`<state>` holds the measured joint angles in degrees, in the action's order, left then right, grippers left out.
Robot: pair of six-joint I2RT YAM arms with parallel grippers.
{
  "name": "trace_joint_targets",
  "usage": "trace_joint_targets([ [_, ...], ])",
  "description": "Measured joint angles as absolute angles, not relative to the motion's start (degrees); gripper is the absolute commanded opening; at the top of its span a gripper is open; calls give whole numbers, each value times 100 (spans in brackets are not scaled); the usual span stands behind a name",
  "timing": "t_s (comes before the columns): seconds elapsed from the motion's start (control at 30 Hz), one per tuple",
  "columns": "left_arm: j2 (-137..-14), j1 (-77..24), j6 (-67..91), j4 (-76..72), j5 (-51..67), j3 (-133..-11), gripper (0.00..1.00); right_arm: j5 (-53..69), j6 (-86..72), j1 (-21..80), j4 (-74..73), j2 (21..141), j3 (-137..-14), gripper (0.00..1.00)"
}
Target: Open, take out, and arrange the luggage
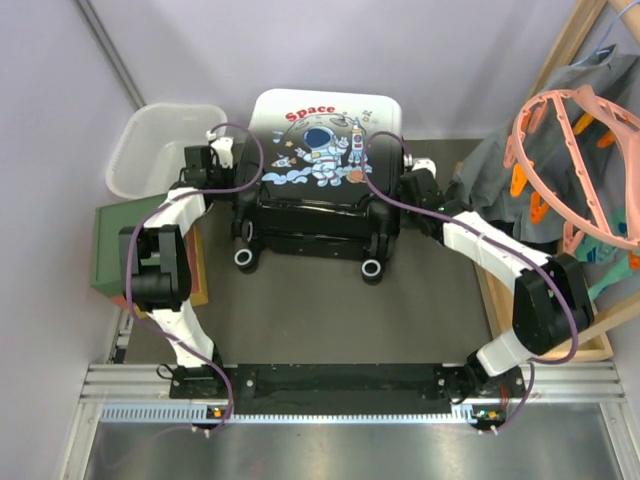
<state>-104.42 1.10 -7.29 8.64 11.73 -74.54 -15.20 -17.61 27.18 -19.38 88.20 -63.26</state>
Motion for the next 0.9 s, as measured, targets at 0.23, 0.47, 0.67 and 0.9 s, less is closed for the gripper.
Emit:
trace_joint_targets([
  [0.23, -10650, 119, -969, 1363, 1081, -7926, 72, -2689, -2171, 3586, -2541, 8423, -6292, 22],
  [0.47, -10938, 86, -1216, 2171, 969, -8608, 75, -3284, -2027, 4215, -2749, 7990, -6270, 22],
  [0.67, -10947, -38, -1229, 2362, 504, -8799, 80, -3483, -1809, 4392, -2882, 7741, -6119, 23],
  [0.9, -10945, -248, -1304, 2600, -145, -9004, 99, -3406, -1568, 4427, -2965, 7210, -5708, 32],
])
